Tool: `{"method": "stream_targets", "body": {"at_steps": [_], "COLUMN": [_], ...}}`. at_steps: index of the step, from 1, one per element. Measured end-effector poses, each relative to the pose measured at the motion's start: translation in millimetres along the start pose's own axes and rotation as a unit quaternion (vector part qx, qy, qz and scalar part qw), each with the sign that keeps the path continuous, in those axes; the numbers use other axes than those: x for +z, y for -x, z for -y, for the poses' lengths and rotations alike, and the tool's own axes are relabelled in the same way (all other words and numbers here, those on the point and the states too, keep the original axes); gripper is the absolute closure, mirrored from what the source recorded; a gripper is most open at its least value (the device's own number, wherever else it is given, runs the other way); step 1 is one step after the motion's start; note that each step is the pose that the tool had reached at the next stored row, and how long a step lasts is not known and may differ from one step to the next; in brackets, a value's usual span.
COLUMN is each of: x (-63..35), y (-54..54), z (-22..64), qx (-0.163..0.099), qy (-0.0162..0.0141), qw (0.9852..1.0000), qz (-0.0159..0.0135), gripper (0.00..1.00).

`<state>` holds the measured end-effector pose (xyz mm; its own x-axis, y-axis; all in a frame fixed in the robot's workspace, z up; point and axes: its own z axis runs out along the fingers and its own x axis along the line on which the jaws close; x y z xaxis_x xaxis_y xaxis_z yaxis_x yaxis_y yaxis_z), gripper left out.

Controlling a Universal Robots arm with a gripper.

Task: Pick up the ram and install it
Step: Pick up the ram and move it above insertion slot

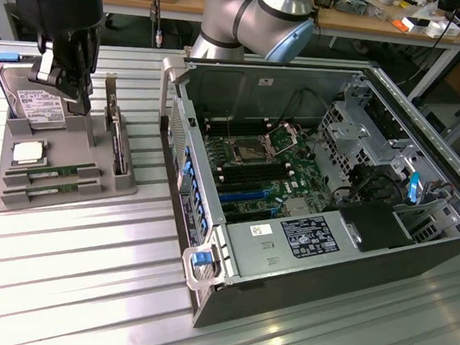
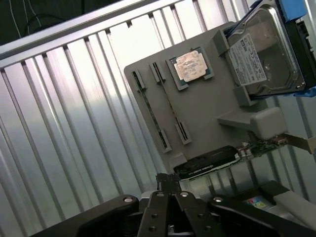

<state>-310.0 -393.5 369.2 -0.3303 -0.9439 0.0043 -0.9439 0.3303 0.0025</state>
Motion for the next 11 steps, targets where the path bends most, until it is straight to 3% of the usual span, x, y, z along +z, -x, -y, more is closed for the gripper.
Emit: {"method": "stream_targets", "body": {"at_steps": [11], "x": [0.1], "y": [0.0], "z": [0.0], "qx": [-0.044], "qy": [-0.0007], "qw": [0.999], "qz": [-0.0017], "gripper": [0.89]}}
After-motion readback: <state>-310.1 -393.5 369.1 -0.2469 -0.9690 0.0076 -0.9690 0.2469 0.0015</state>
